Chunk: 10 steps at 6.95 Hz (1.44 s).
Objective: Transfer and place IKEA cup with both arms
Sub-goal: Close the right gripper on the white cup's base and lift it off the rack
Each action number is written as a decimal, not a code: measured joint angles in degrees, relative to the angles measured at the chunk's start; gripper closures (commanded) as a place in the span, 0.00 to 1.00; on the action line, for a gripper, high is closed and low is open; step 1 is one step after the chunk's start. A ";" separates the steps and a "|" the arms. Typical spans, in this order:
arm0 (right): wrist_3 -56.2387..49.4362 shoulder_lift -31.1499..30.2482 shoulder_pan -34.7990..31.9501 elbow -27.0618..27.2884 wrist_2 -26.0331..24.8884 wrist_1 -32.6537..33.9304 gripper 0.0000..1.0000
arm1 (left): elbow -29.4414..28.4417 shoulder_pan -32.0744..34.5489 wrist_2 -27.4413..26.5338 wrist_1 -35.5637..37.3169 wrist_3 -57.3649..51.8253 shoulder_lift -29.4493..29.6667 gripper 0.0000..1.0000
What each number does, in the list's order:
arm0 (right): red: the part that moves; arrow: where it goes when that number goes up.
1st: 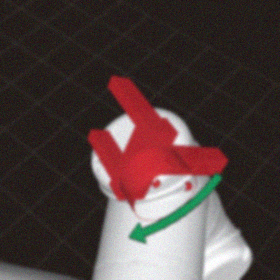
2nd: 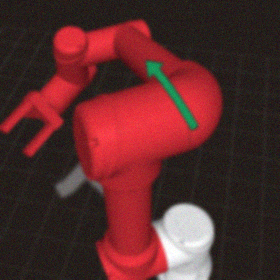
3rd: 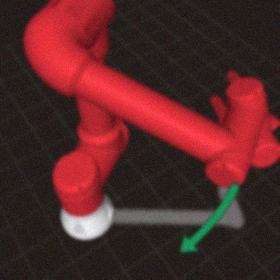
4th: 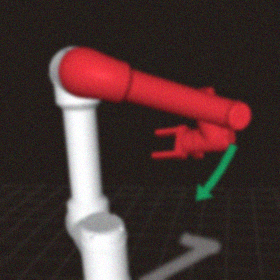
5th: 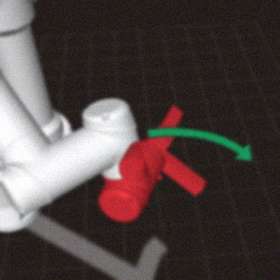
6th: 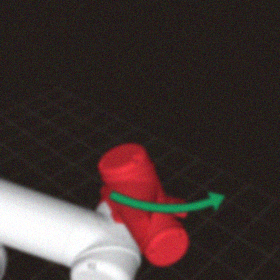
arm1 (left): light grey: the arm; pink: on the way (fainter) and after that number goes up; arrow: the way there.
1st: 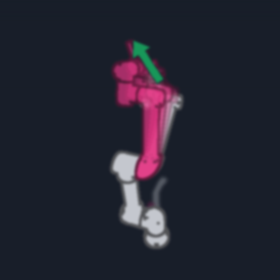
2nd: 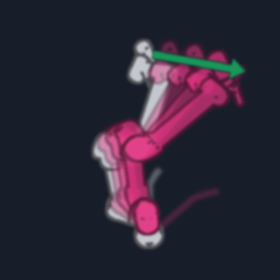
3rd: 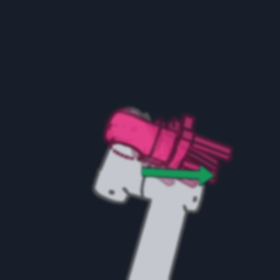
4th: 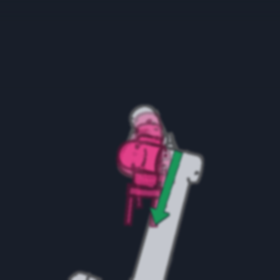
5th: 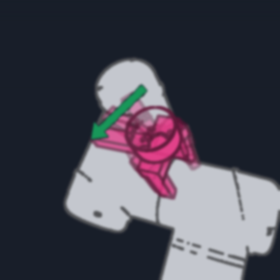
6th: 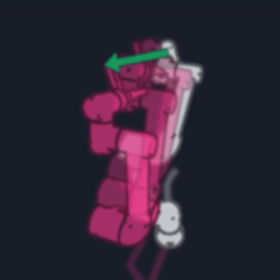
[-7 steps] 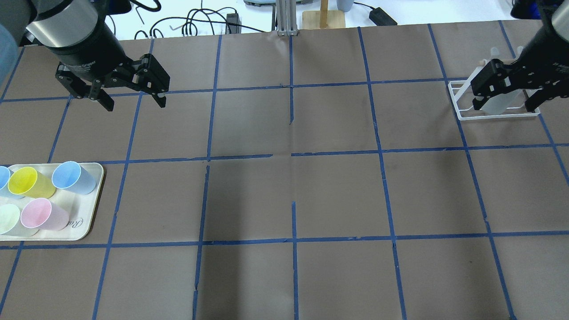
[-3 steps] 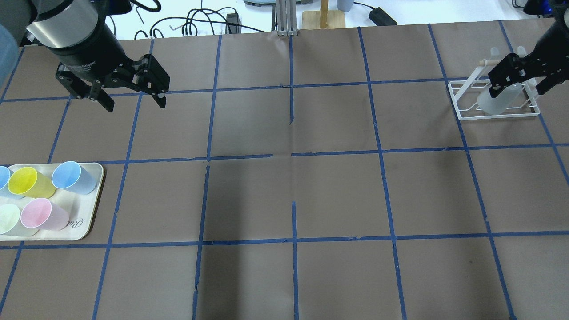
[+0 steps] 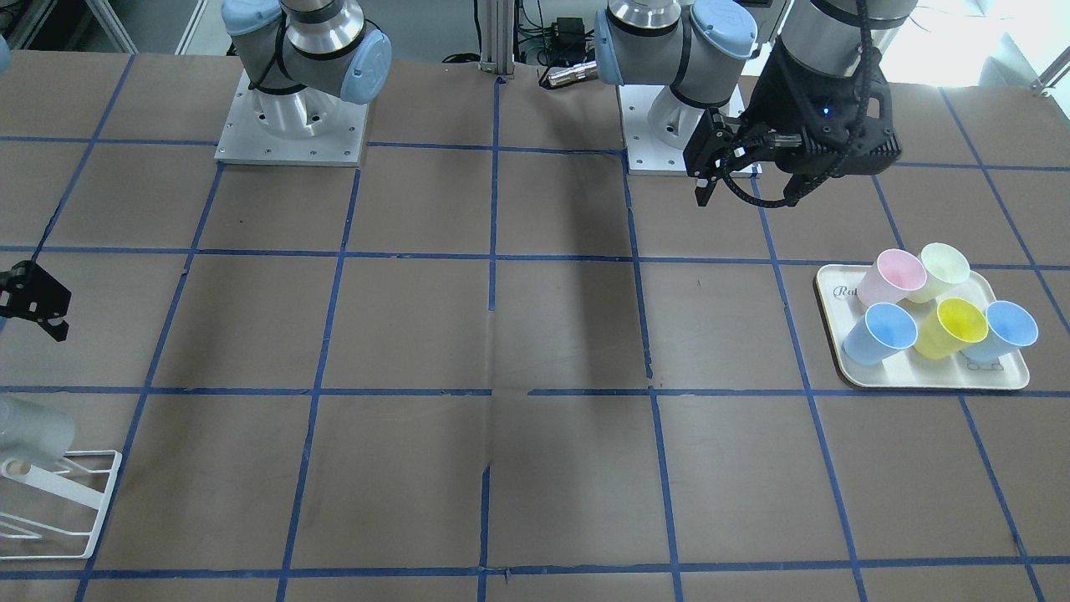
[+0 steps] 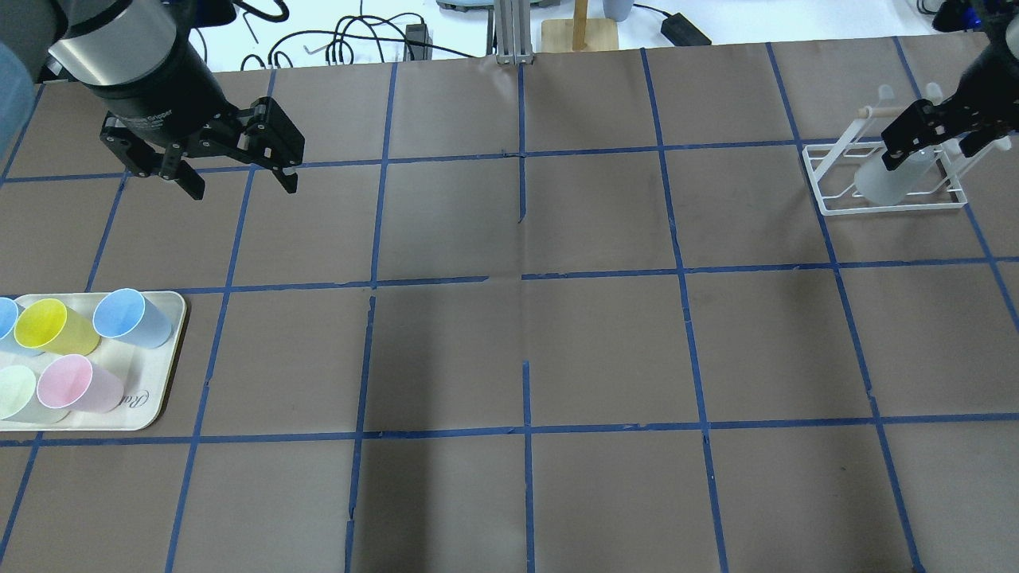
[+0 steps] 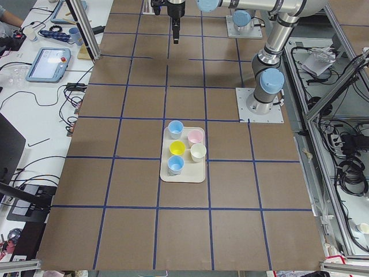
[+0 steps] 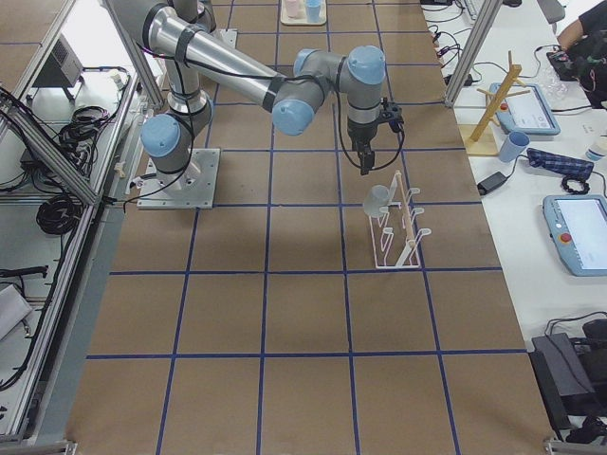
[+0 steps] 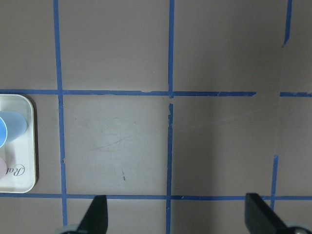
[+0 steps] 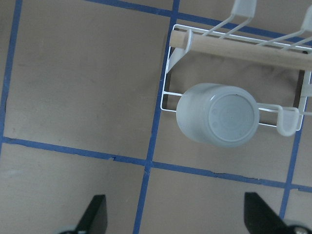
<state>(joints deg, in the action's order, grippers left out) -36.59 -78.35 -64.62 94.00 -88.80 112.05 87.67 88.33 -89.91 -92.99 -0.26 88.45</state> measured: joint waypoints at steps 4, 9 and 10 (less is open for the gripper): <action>-2.68 6.84 1.56 -2.93 0.26 3.75 0.00 | 0.10 -0.06 0.00 0.00 -0.08 -0.22 0.00; -2.25 10.36 1.37 -3.10 0.63 7.04 0.00 | 0.09 -0.09 0.00 0.00 -0.07 -0.21 0.00; -2.20 10.88 1.27 -3.11 0.64 7.34 0.00 | 0.10 -0.09 0.00 0.02 -0.08 -0.21 0.00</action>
<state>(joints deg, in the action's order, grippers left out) -38.79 -67.47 -63.34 90.89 -88.16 119.38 87.77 88.24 -89.91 -92.97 -0.34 88.24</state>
